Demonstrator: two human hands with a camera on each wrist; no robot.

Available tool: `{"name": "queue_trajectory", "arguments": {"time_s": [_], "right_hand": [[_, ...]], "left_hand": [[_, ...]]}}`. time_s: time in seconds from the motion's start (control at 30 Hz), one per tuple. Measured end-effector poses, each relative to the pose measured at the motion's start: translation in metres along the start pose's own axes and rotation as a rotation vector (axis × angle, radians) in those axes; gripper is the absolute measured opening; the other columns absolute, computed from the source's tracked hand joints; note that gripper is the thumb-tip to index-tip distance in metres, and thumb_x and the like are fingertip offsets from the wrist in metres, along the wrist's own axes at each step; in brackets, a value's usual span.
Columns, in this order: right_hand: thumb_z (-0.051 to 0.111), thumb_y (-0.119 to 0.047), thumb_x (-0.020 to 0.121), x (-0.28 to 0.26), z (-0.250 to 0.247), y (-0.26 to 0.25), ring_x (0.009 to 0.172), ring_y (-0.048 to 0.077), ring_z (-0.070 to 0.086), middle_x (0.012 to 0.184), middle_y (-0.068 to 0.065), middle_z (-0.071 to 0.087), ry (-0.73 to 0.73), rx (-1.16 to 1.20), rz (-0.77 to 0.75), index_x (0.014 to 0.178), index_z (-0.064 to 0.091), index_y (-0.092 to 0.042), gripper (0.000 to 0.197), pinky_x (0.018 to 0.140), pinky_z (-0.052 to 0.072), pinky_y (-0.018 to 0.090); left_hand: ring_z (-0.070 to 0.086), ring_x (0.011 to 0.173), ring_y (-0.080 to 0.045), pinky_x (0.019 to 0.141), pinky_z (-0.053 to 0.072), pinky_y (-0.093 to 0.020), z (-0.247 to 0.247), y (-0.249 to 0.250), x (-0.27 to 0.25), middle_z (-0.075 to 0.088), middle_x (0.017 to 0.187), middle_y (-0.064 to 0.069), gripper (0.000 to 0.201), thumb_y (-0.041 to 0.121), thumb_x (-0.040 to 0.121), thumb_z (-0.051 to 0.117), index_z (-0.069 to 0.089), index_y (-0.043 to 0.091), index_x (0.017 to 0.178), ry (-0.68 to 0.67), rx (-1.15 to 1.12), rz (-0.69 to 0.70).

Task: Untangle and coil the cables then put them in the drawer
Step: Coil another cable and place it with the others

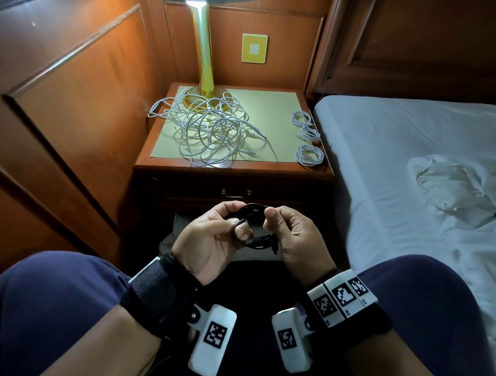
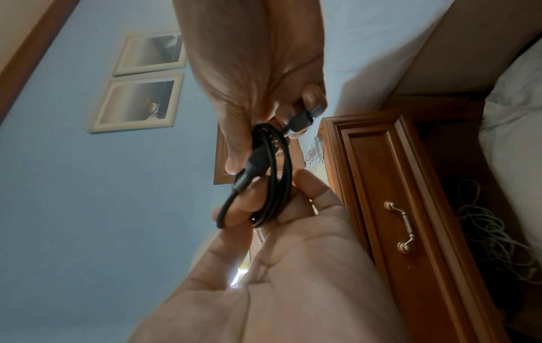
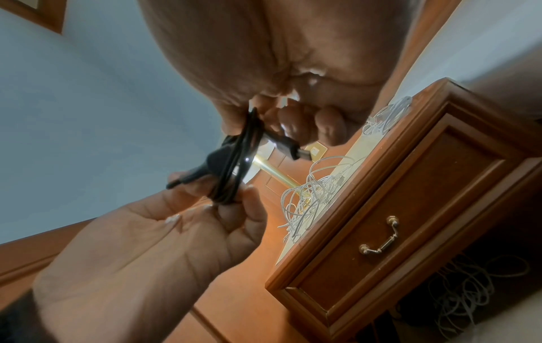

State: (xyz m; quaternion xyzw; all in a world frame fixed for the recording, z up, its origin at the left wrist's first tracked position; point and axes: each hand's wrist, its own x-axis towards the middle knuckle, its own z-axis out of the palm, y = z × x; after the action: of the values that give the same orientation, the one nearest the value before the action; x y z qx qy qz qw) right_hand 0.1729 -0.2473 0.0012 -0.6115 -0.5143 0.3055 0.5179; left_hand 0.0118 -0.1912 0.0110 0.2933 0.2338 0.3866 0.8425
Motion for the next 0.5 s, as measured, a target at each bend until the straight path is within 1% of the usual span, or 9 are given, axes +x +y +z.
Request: {"name": "queue_trajectory", "arguments": {"time_s": [0.1,0.2,0.23,0.27,0.3,0.33,0.37,0.43,0.5], "right_hand": [[0.052,-0.050,0.096,0.000,0.001,0.001,0.064,0.009,0.053,0.067,-0.004,0.059,-0.010,-0.022,-0.008,0.073,0.062,-0.018,0.041,0.064,0.047,0.034],[0.051,-0.050,0.094,-0.001,0.002,0.000,0.063,0.009,0.052,0.067,-0.003,0.059,-0.016,-0.024,-0.006,0.073,0.062,-0.018,0.040,0.062,0.046,0.034],[0.051,-0.050,0.093,0.000,0.002,0.000,0.061,0.007,0.052,0.065,-0.005,0.058,-0.009,-0.011,0.002,0.073,0.062,-0.017,0.040,0.059,0.044,0.031],[0.051,-0.050,0.092,0.000,0.001,0.000,0.057,0.004,0.050,0.062,-0.008,0.057,0.003,0.012,0.019,0.073,0.062,-0.016,0.040,0.054,0.042,0.024],[0.051,-0.050,0.091,0.002,0.000,0.001,0.053,0.000,0.048,0.057,-0.012,0.055,0.016,0.039,0.048,0.074,0.061,-0.016,0.040,0.052,0.038,0.019],[0.050,-0.051,0.091,0.003,-0.002,0.001,0.048,0.000,0.048,0.053,-0.014,0.054,0.025,0.067,0.081,0.074,0.060,-0.016,0.040,0.051,0.037,0.016],[0.051,-0.051,0.091,0.004,-0.004,0.001,0.045,0.001,0.048,0.050,-0.014,0.053,0.030,0.091,0.110,0.074,0.060,-0.015,0.041,0.050,0.037,0.016],[0.051,-0.051,0.091,0.005,-0.008,0.000,0.043,0.003,0.048,0.048,-0.011,0.053,0.032,0.119,0.150,0.073,0.060,-0.015,0.041,0.050,0.039,0.022],[0.053,-0.047,0.095,0.005,-0.010,-0.001,0.043,0.007,0.046,0.047,-0.008,0.052,0.018,0.145,0.183,0.074,0.061,-0.013,0.041,0.049,0.039,0.027]], "left_hand": [[0.039,0.062,-0.024,0.067,0.040,-0.032,0.002,-0.003,0.000,0.040,0.057,-0.006,0.028,0.003,0.074,0.044,0.055,0.000,0.100,0.016,0.035,0.020],[0.041,0.064,-0.024,0.067,0.046,-0.030,0.002,-0.005,0.001,0.038,0.056,-0.005,0.027,0.010,0.079,0.049,0.055,-0.001,0.103,0.017,0.134,0.028],[0.046,0.066,-0.025,0.069,0.049,-0.031,0.000,-0.005,0.001,0.043,0.057,-0.007,0.028,0.009,0.079,0.052,0.055,0.000,0.106,0.029,0.176,0.034],[0.053,0.072,-0.025,0.074,0.050,-0.034,-0.002,-0.006,0.002,0.051,0.062,-0.009,0.030,0.008,0.078,0.056,0.055,0.002,0.108,0.034,0.225,0.048],[0.058,0.078,-0.024,0.078,0.050,-0.038,-0.005,-0.007,0.002,0.060,0.070,-0.010,0.032,0.007,0.078,0.059,0.056,0.004,0.110,0.033,0.293,0.071],[0.062,0.082,-0.022,0.081,0.050,-0.039,-0.007,-0.007,0.001,0.067,0.079,-0.010,0.032,0.007,0.079,0.063,0.057,0.005,0.111,0.031,0.390,0.101],[0.064,0.084,-0.018,0.080,0.051,-0.035,-0.009,-0.007,0.000,0.071,0.086,-0.009,0.031,0.006,0.081,0.066,0.057,0.007,0.111,0.031,0.509,0.136],[0.066,0.083,-0.011,0.074,0.052,-0.027,-0.010,-0.007,-0.001,0.075,0.094,-0.007,0.025,0.001,0.089,0.067,0.059,0.009,0.111,0.033,0.714,0.198],[0.065,0.082,-0.011,0.069,0.053,-0.026,-0.010,-0.006,-0.002,0.075,0.098,-0.006,0.024,-0.001,0.091,0.065,0.060,0.013,0.109,0.042,0.804,0.242]]}}
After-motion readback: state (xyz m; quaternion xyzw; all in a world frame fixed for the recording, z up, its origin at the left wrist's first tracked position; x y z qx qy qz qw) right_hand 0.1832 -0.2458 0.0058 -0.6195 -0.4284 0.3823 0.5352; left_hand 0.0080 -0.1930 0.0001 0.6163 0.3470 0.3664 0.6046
